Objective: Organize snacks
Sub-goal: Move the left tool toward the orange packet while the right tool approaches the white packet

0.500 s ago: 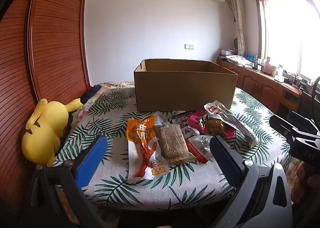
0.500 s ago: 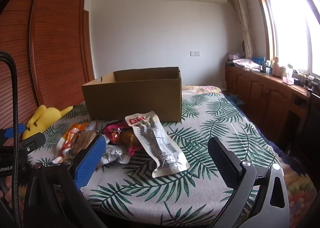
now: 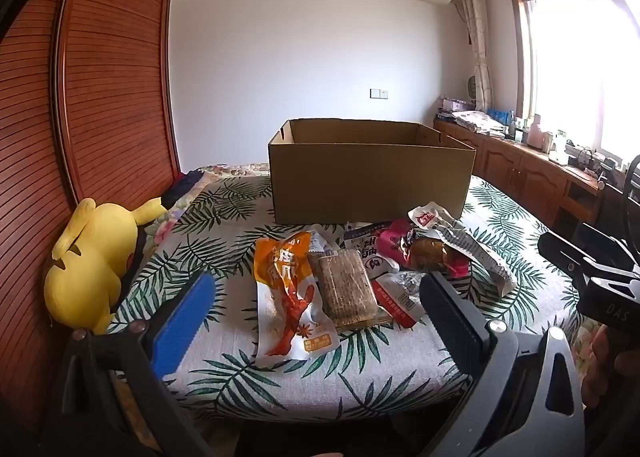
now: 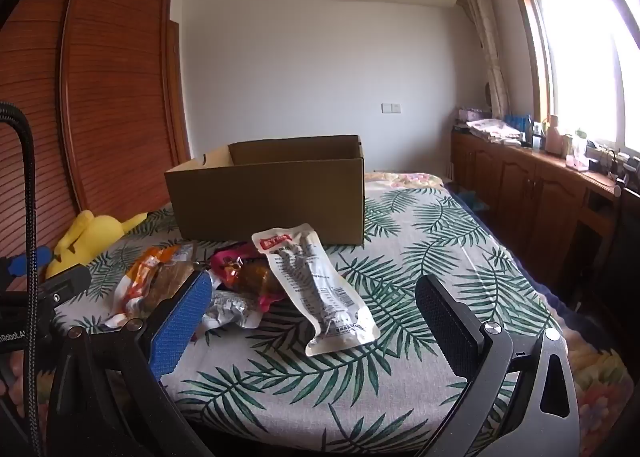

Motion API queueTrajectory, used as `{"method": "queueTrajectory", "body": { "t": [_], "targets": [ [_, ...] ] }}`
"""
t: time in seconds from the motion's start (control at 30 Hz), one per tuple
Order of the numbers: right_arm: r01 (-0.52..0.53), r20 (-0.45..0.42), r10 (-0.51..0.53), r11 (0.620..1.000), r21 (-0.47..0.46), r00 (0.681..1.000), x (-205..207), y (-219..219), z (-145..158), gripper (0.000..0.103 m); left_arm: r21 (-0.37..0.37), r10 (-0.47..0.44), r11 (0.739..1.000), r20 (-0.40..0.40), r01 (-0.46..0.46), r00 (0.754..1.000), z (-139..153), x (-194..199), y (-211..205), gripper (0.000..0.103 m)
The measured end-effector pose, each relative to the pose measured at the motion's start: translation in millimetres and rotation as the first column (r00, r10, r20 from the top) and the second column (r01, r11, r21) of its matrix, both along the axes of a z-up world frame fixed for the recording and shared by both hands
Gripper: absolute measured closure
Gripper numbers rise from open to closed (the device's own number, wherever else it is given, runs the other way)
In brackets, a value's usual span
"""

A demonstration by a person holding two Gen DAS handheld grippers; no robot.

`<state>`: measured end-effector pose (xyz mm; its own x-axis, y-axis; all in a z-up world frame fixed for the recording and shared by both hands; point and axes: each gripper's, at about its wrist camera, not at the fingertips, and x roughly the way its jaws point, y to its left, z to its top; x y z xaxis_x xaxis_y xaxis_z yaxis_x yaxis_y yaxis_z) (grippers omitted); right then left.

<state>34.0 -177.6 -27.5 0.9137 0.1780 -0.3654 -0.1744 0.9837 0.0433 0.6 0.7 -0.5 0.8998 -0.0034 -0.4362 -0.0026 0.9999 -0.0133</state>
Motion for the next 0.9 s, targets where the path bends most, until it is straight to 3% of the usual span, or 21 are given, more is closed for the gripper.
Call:
{"method": "queueTrajectory", "body": {
  "t": [0.9],
  "targets": [
    [-0.127,-0.123,0.117,0.989,-0.081,0.985,55.3,13.6,-25.5,0.0,0.01,0.047,0.999,-0.152,-0.046,0.987,-38.6,55.7,36.6,0.0]
  ]
}}
